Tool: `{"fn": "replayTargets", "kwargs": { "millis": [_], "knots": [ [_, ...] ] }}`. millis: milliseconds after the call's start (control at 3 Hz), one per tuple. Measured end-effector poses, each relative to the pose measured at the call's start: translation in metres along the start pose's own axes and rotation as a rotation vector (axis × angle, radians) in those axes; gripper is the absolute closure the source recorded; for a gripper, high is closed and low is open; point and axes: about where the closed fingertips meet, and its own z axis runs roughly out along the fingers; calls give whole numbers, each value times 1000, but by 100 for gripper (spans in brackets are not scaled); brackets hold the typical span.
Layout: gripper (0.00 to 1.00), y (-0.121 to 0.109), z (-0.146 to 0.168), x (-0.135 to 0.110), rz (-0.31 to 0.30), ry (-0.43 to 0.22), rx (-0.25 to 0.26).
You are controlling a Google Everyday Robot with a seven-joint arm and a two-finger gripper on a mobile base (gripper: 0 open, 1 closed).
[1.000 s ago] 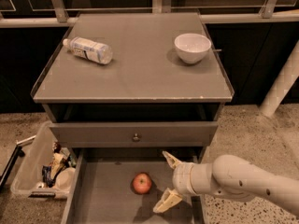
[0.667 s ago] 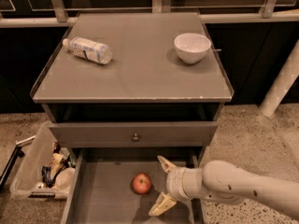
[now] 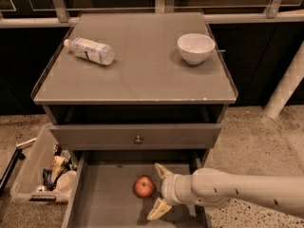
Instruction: Pick apple from middle drawer and place on counter
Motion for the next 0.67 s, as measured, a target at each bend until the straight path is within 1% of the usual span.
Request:
{"fn": "replayTargets", "kwargs": {
  "millis": [333,667],
  "knots": [
    [0,-3,23,20,37,-18,-24],
    [0,-7,41,32,101,-80,-48]
  ]
}}
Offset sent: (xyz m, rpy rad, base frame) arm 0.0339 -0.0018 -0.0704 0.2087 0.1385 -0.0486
